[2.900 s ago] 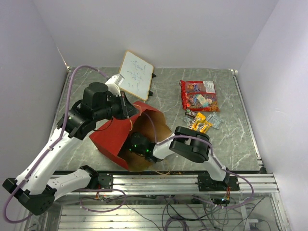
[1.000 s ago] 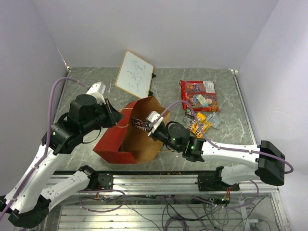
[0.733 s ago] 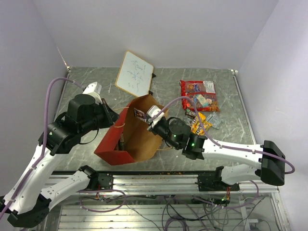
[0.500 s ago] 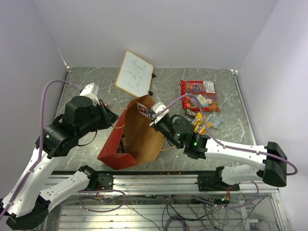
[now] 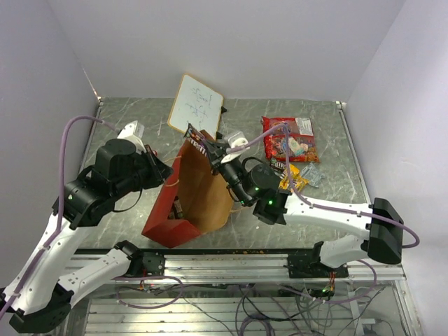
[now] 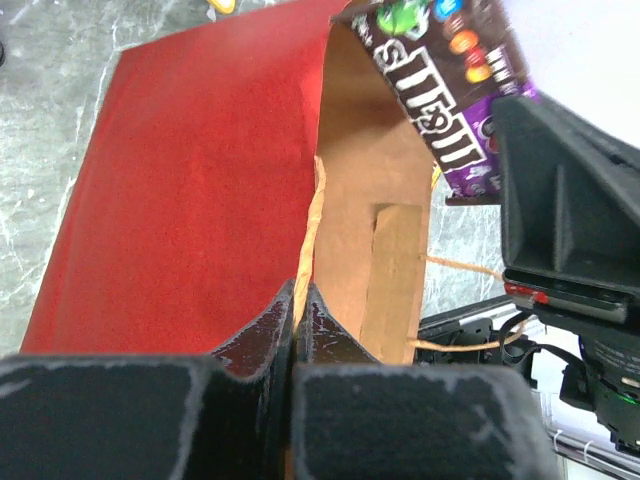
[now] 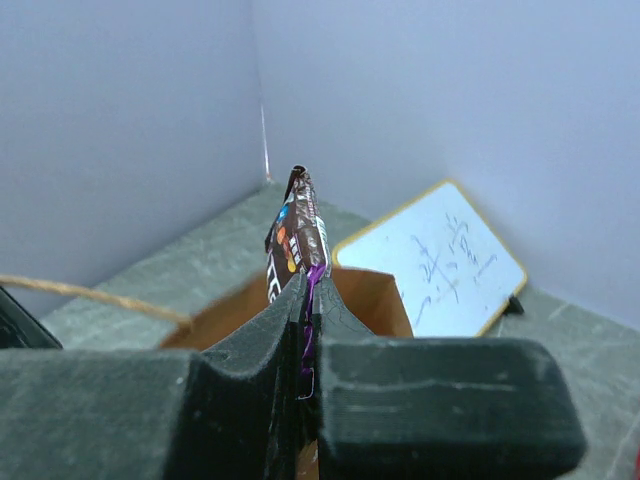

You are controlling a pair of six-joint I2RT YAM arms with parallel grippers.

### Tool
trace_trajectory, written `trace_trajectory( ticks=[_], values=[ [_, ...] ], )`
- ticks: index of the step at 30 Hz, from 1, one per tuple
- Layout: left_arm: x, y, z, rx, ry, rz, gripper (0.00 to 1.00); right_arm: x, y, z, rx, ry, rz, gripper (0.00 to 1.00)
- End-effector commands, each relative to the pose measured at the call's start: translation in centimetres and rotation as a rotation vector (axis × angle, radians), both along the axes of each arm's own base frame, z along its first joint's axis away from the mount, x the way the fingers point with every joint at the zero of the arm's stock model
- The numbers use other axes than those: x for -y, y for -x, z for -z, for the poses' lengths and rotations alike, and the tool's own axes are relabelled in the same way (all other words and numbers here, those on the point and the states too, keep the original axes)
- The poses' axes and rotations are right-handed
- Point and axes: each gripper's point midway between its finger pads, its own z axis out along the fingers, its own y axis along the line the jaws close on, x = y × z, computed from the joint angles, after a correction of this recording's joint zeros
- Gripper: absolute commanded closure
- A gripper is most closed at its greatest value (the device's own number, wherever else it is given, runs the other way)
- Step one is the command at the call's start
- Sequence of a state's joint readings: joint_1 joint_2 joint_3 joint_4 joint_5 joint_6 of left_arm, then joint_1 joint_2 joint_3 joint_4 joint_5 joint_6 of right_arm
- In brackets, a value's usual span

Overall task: Take the snacks out of the paper bag
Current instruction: Place the snack at the center of the board.

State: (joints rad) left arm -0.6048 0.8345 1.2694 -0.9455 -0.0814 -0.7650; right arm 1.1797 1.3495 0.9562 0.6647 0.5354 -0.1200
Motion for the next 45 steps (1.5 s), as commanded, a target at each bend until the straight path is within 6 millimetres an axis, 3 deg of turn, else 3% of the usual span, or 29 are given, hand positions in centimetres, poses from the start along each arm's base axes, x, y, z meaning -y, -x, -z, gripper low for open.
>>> trace_trajectory(
  ticks=[1,7,9,12,14,17,20,23,27,31,37,45],
  values=[
    [0.7,-0.9,-1.6,0.037,0.002,0.019,0.93,-0.8,-0.1,-5.0,0.144,-0.105,-0.007,1.00],
    [1.9,-1.6,-2.1,0.037,0.021,0.049,0.93,-2.9,-1.7,-7.9,0.195,-0.171,0.045,1.00],
    [1.8,-1.9,-2.0,0.031,0.001,0.041,0.93,-2.7,-2.2,-9.2,0.239,-0.162,0.084,1.00],
    [1.3,-2.3,-1.9,0.036,-0.033,0.020,0.93,-0.2,-3.2,-10.3,0.260,-0.161,0.198,1.00],
    [0.8,-2.5,-1.7,0.041,-0.047,-0.006,0.93,2.4,-4.3,-9.7,0.203,-0.170,0.277,1.00],
    [0.2,-2.8,-0.8,0.016,-0.077,-0.039,0.93,6.3,-6.5,-6.2,0.051,-0.112,0.333,1.00],
    [0.2,-2.9,-0.3,-0.007,-0.111,-0.036,0.93,12.2,-8.5,-2.5,-0.085,-0.075,0.443,1.00],
    [-0.2,-3.1,-0.4,-0.012,-0.143,-0.040,0.93,17.6,-9.1,1.8,-0.204,-0.014,0.551,1.00],
    [-0.5,-3.3,-0.7,-0.013,-0.149,-0.065,0.93,23.8,-7.2,8.4,-0.365,0.032,0.699,1.00],
    [0.0,-3.4,-0.3,-0.022,-0.123,-0.063,0.93,28.5,-5.5,13.6,-0.526,-0.058,0.828,1.00],
    [1.4,-4.3,0.2,-0.033,-0.104,-0.031,0.93,33.9,-4.9,18.0,-0.655,-0.160,0.980,1.00],
    [2.4,-4.1,0.1,-0.036,-0.085,0.016,0.93,37.5,-4.6,22.8,-0.818,-0.306,1.043,1.00]
  ],
)
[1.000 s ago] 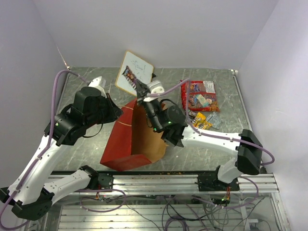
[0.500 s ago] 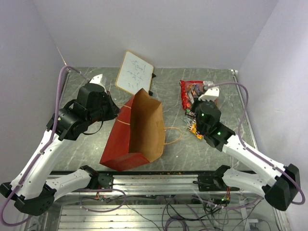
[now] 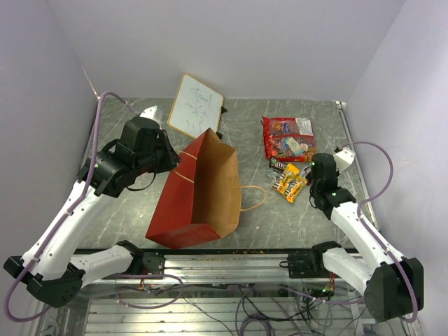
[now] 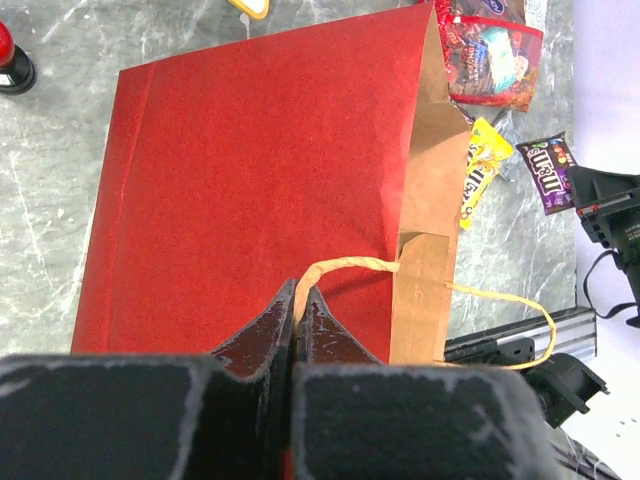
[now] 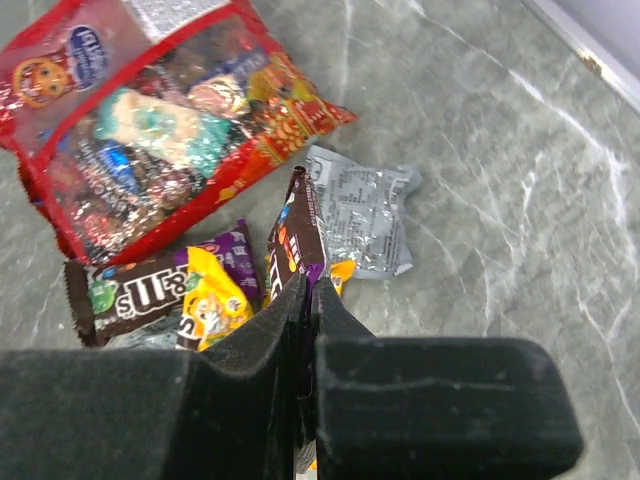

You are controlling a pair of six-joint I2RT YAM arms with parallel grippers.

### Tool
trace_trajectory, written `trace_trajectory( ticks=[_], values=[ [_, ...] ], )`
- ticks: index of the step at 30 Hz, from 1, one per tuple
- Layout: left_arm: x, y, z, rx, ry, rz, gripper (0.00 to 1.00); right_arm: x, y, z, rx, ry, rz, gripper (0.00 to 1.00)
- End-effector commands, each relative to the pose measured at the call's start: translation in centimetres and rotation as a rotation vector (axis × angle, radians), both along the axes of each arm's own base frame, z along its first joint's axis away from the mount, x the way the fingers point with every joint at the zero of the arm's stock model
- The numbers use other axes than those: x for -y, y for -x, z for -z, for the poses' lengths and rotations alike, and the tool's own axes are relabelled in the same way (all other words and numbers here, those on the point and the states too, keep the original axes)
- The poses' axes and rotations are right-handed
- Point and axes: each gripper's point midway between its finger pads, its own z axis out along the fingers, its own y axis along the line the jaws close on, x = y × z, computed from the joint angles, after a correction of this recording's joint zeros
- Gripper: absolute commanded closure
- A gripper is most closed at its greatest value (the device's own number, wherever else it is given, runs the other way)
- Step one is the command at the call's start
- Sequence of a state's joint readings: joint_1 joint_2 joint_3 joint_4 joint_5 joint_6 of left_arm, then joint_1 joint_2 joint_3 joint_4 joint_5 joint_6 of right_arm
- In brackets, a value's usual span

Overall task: Take the snacks out of the paper bag
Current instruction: Place the snack at the center of the board.

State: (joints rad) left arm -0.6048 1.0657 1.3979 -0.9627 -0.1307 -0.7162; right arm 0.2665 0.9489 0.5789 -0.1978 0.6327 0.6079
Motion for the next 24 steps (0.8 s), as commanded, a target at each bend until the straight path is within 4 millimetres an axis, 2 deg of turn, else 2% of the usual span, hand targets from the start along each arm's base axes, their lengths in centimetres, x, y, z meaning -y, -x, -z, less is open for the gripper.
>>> trace_trajectory(
  ticks=[1,4,9,12,16,20,24],
  values=[
    [0.6,0.3,-0.9,0.027,0.047,0.032,0.93,0.5,0.4,2.3,-0.022,-0.166,0.060,1.00],
    [0.5,0.6,-0.8,0.028,0.054,0.037,0.93,0.5,1.0,3.9,-0.046,-0.218,0.082,1.00],
    [0.2,1.1,-1.2,0.038,0.058,0.039,0.93,-0.5,1.3,6.3,-0.085,-0.289,0.067,1.00],
    [0.0,1.5,-1.7,0.058,0.071,0.045,0.93,-1.1,1.5,6.9,-0.086,-0.329,0.058,1.00],
    [-0.2,1.8,-2.3,0.093,0.095,0.043,0.93,-1.6,2.7,7.9,-0.129,-0.365,0.058,1.00],
    [-0.3,2.1,-2.2,0.107,0.109,0.047,0.93,-1.5,4.3,8.7,-0.188,-0.362,0.064,0.81],
    [-0.1,2.3,-2.0,0.104,0.110,0.066,0.93,-1.4,4.6,7.7,-0.192,-0.328,0.027,0.61]
  ],
)
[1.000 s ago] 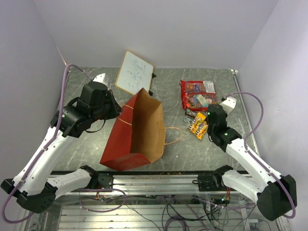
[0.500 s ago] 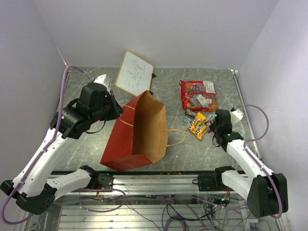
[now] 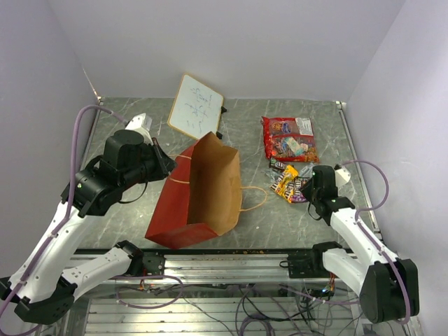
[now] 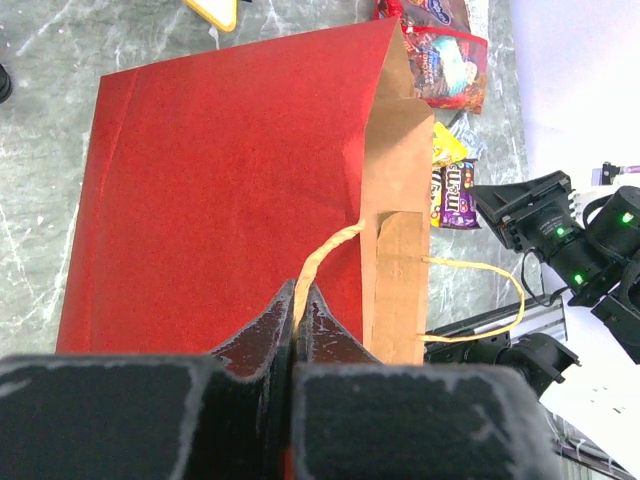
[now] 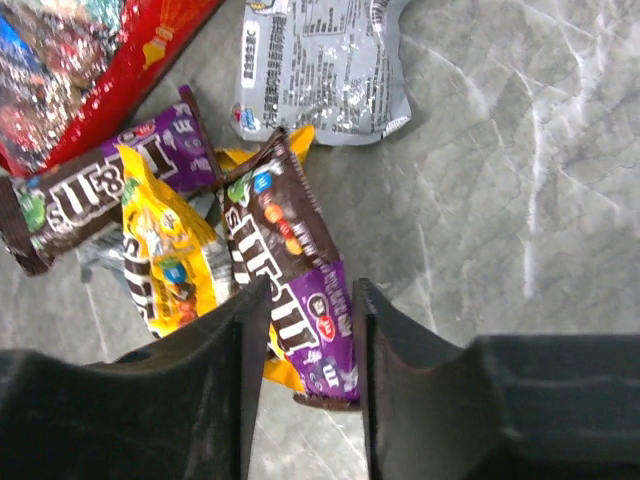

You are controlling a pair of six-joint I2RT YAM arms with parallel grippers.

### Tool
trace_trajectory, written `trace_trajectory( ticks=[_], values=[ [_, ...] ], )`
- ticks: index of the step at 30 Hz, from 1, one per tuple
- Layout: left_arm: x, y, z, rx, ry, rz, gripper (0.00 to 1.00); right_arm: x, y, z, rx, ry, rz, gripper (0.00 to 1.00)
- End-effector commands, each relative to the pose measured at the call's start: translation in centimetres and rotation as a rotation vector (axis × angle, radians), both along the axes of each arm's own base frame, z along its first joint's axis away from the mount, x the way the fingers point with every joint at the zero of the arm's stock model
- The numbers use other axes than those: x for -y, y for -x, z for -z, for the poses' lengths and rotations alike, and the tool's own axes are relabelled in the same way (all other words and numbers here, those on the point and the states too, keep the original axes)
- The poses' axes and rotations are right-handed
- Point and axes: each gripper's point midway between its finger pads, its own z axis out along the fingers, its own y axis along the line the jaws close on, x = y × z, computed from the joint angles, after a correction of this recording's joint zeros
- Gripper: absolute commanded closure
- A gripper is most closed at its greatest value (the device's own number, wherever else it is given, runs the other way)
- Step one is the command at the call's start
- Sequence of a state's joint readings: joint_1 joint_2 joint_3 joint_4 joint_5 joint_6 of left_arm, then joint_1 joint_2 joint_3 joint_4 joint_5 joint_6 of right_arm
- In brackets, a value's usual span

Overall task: Take the snacks out of the paper bag
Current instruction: Place the snack at the center of the board.

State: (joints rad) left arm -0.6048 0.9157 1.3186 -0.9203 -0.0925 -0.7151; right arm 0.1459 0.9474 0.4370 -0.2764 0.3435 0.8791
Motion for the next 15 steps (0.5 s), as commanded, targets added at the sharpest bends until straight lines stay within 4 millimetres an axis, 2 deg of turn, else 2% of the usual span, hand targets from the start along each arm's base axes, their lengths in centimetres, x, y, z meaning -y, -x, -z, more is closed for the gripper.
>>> trace_trajectory(
  ticks=[1,5,10,15],
  values=[
    [0.8,-0.1,-0.4,0.022,0.027,0.036,0.93,0.1,0.8,-0.7,-0.016,0.022,-0.041,0.57],
    [0.9,-0.3,-0.2,0.012,0.009,0.043,0.93,0.0,-0.6,-3.7,0.038,0.085,-0.116,0.50],
    [0.9,-0.5,-0.1,0.000,-0.001,0.034,0.93,-0.8,-4.1,-9.4,0.130,0.154,-0.226,0.47],
    [0.6,-0.2,0.0,-0.007,0.003,0.023,0.93,-2.9,-6.5,-12.7,0.186,0.133,-0.331,0.46]
  ],
)
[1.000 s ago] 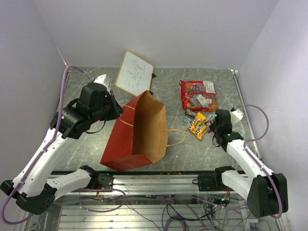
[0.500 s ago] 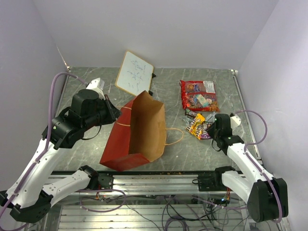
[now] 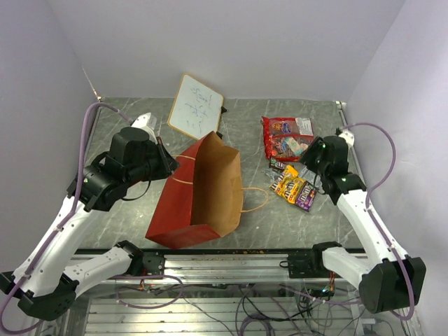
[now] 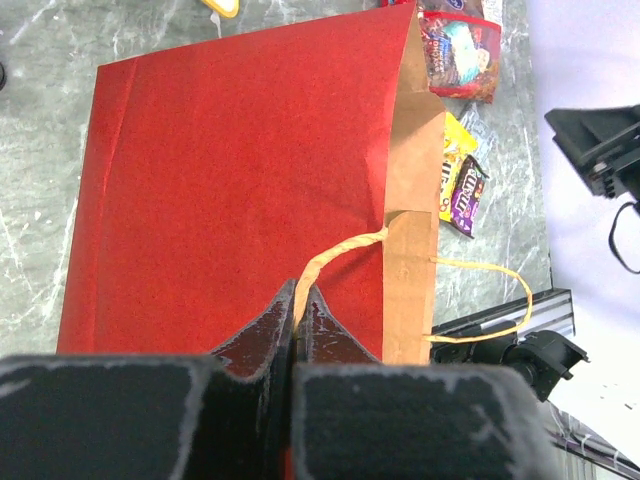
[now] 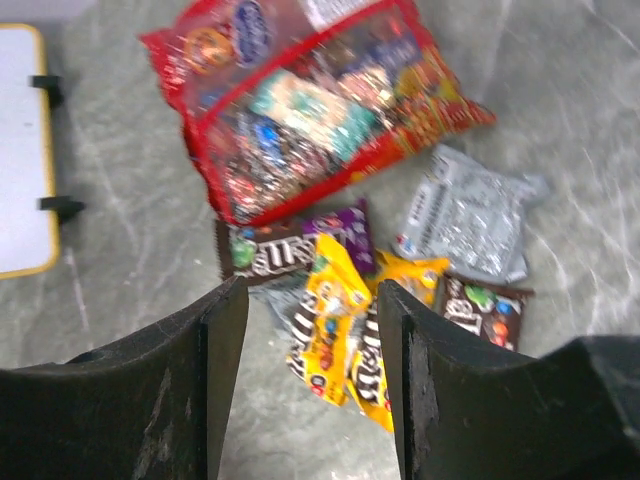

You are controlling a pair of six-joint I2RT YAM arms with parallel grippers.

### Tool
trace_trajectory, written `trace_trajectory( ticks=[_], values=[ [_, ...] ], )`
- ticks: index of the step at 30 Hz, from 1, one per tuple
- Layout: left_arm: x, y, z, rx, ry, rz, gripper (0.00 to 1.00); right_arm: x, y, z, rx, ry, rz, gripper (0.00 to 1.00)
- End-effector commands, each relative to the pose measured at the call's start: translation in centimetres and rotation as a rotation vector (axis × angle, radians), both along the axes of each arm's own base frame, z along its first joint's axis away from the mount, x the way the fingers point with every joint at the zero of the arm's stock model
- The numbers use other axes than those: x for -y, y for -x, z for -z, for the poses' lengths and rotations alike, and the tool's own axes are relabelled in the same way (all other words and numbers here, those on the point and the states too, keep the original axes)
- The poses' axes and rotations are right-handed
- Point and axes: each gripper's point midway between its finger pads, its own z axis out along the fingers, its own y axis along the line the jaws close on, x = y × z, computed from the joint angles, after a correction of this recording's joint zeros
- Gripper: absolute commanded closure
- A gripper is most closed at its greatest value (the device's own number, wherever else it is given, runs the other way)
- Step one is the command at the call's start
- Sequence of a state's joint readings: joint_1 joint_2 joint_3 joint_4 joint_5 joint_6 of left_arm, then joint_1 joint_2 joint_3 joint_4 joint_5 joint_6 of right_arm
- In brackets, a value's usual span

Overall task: Take the snacks out of the paper bag
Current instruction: Place the snack at the center of the board, then take out the snack from the paper bag.

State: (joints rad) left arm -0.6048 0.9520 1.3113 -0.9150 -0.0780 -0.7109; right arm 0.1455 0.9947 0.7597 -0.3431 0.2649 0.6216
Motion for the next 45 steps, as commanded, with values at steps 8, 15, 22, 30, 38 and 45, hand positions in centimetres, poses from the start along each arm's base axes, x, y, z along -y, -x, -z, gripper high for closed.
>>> trace_trajectory(
  ticks=[8,15,22,30,38,45],
  values=[
    [-0.4,0.4,-1.2,0.033,-0.016,0.022,0.93,-13.2,-2.9,-6.0,0.118,-0.040,-0.490,0.45],
    [-2.2,-1.4,-3.5,0.141,-0.177,0.011,0.93,-22.2,-1.3,-4.8,0.066,-0.051,-0.722,0.44],
    [-3.8,-2.8,-7.3,0.266,-0.415,0.100,0.93,-28.1,2.2,-1.4,-0.050,-0.098,-0.853,0.44],
    [0.2,-3.6,-5.7,0.249,-0.419,0.330,0.93,-29.0,4.0,0.5,-0.114,-0.120,-0.864,0.43],
    [6.0,-1.3,-0.7,0.115,-0.070,0.438,0.93,-26.0,3.8,1.1,-0.112,0.027,-0.818,0.43],
    [4.2,1.8,3.2,0.017,0.025,0.337,0.93,-24.1,1.6,-1.2,-0.036,0.254,-0.828,0.42]
  ],
)
